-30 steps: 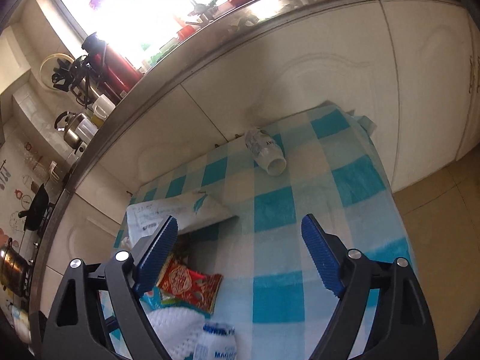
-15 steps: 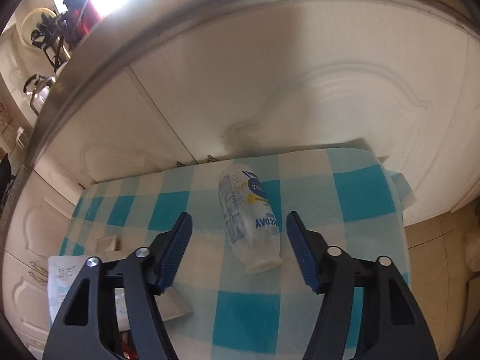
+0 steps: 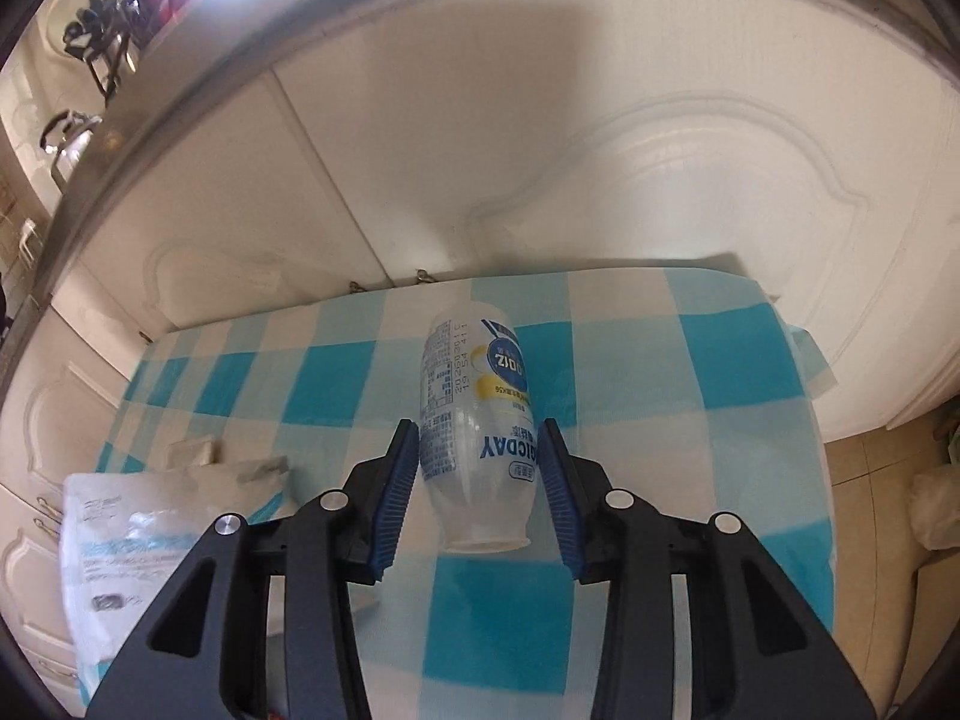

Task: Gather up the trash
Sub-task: 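Close the left tool on the foam net while the right tool grasps the yogurt bottle, then carry both items to the red bucket and open both tools to drop them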

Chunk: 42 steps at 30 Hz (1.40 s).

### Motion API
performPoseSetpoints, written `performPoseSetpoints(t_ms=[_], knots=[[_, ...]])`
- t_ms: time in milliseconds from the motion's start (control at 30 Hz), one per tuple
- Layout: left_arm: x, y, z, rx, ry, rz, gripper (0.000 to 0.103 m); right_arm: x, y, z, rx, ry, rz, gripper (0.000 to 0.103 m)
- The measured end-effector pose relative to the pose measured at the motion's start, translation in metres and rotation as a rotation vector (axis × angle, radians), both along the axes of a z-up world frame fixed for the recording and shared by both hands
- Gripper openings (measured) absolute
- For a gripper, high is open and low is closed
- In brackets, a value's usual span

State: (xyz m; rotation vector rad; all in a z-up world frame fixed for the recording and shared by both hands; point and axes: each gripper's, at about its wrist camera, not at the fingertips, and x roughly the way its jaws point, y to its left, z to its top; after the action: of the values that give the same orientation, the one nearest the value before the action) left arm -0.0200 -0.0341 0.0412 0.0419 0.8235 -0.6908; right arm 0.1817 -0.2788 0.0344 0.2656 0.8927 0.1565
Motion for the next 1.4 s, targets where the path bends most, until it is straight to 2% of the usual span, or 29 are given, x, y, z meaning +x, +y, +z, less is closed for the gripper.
performPoseSetpoints(t_ms=[433, 733, 867, 1067, 1233, 1400], knots=[[-0.017, 0.040, 0.014, -0.032, -0.022, 0.065, 0.038, -0.120, 0.005, 0.048, 0.100, -0.132, -0.047, 0.042], [-0.037, 0.090, 0.024, -0.092, -0.029, 0.142, 0.036, -0.188, 0.055, 0.062, 0.126, -0.163, -0.006, 0.042], [-0.047, 0.117, 0.037, -0.147, -0.046, 0.165, 0.036, -0.214, 0.085, 0.062, 0.147, -0.157, 0.033, 0.042], [-0.061, 0.155, 0.052, -0.181, -0.080, 0.225, 0.036, -0.238, 0.128, 0.064, 0.183, -0.139, 0.105, 0.042], [-0.074, 0.197, 0.060, -0.174, -0.102, 0.313, 0.036, -0.247, 0.180, 0.069, 0.213, -0.125, 0.228, 0.042], [-0.085, 0.252, 0.054, -0.122, -0.104, 0.459, 0.036, -0.244, 0.248, 0.071, 0.241, -0.095, 0.383, 0.042]])
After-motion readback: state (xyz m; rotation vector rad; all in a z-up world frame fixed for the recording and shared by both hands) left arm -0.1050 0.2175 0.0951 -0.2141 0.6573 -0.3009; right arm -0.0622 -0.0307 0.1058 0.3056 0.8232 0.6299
